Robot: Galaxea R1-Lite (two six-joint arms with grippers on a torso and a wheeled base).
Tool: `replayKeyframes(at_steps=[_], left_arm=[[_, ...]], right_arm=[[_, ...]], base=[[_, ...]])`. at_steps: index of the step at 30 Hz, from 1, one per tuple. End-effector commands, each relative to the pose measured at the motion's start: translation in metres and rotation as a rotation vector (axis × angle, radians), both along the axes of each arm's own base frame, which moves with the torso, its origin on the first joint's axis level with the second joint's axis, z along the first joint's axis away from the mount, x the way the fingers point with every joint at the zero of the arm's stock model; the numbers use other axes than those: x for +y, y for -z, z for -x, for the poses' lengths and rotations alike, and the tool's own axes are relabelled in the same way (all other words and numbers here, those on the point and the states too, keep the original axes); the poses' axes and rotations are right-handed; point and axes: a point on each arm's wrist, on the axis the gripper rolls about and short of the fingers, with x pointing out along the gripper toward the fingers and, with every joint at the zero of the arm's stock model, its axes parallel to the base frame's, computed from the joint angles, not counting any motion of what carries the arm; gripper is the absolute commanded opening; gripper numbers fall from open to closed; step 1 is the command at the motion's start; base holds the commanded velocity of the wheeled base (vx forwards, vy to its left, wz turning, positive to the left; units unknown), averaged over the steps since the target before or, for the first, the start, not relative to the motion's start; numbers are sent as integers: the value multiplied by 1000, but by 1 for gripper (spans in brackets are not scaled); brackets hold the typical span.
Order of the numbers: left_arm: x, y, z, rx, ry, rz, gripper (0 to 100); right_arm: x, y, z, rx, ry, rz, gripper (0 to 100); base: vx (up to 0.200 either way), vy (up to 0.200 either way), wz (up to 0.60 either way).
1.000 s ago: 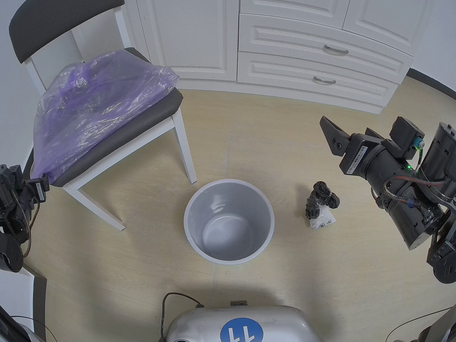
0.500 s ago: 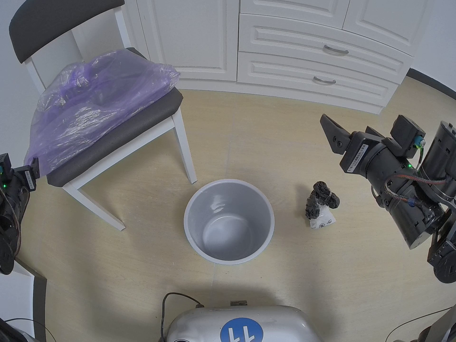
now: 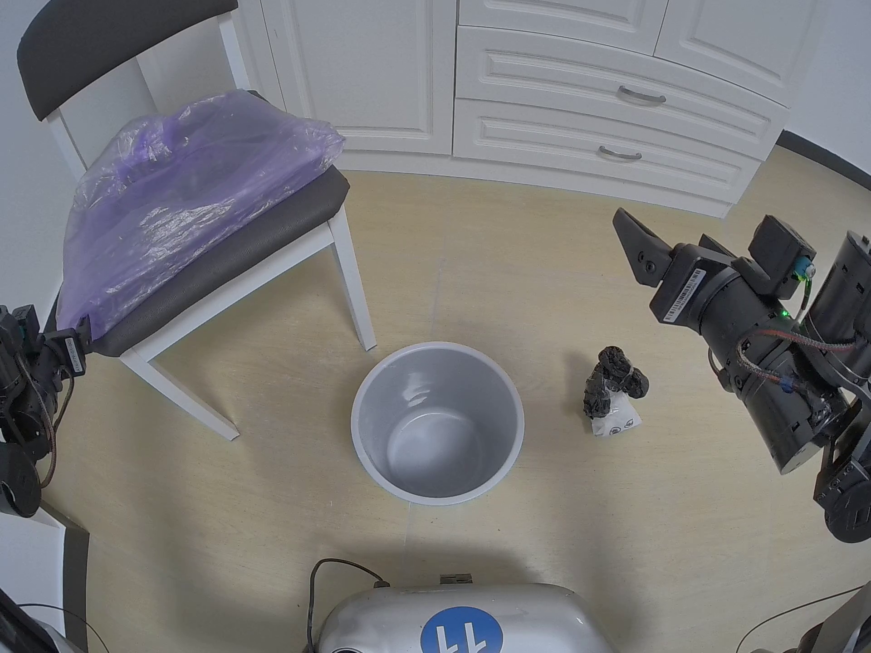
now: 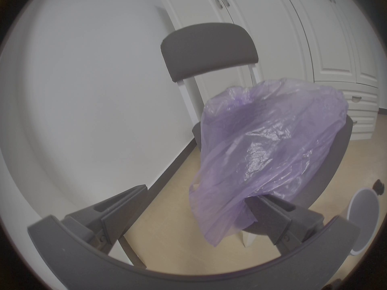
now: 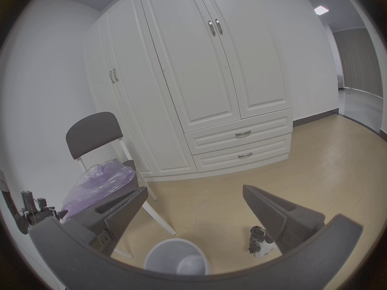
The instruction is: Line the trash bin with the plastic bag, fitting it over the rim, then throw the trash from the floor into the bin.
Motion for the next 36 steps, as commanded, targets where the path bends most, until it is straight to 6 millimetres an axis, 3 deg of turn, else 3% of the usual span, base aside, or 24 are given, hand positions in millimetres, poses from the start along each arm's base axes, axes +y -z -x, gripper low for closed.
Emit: replayKeyframes(at_steps=[1,12,26,36], left_arm=[[1,17,-9,62,3,17,100],[6,21,-16,69,-10,22,100],[9,0,-20,-105,-23,-20,100],[9,-22,-9,-207,-50,-65,100]], right_arm=[[1,1,0,2,-2,5,100],[1,1,0,1,-4,4,100],[1,0,0,-1,-4,0,100],[1,-2,0,-8,-6,-7,100]], base=[[0,0,0],[0,0,0],[0,0,0],[0,0,0]])
